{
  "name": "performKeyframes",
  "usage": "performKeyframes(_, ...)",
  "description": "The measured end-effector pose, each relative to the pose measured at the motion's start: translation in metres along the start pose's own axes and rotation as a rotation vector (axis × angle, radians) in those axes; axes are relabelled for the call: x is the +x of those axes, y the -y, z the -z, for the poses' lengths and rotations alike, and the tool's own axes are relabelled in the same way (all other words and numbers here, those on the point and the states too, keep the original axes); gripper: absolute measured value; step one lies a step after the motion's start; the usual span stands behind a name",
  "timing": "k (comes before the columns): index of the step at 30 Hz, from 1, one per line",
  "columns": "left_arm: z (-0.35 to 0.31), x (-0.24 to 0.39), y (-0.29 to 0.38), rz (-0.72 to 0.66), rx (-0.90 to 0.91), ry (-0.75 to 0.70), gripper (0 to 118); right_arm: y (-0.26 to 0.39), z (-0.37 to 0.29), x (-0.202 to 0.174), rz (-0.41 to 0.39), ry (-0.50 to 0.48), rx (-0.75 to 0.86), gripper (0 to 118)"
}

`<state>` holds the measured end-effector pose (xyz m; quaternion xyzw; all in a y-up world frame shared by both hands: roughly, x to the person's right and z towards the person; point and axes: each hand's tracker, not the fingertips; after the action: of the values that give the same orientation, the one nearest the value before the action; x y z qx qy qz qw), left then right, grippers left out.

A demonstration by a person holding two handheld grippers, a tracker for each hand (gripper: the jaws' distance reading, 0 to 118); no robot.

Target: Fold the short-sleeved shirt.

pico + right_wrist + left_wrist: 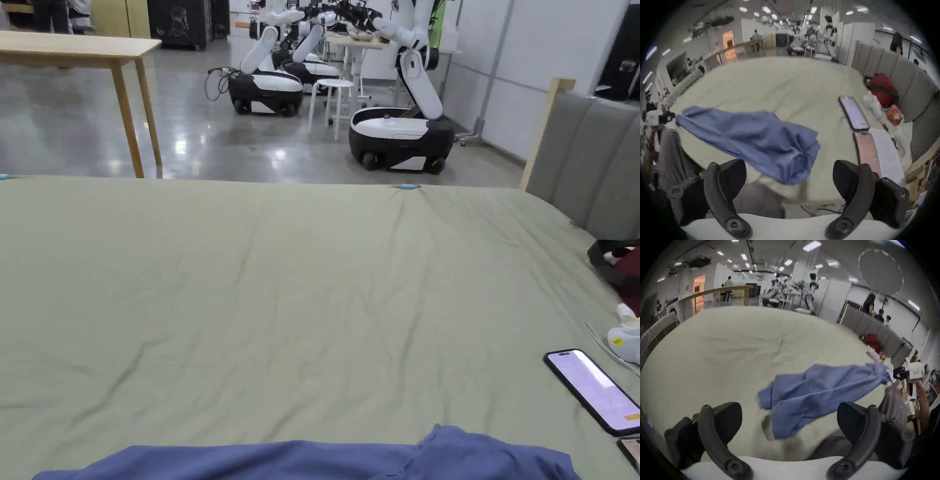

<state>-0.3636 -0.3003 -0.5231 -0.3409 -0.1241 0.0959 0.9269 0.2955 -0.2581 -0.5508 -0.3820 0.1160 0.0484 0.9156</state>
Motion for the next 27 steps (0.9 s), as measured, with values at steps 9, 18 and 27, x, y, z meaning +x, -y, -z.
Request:
performKeyframes(9, -0.083, 0.039, 0.009, -0.019, 0.244, -0.016, 7, 0.015, -0.100, -0.062, -0.030, -0.040, 0.378, 0)
performKeyframes(18, -0.053, 0.010, -0.002, 0.019, 0.226, -0.031, 0, -0.008, -0.099, -0.085, -0.112, -0.093, 0.403, 0)
performKeyframes(27, 0.047, -0.076, -0.004, -0.256, -0.061, 0.305, 108, -0.009, -0.100, -0.086, -0.115, -0.095, 0.395, 0)
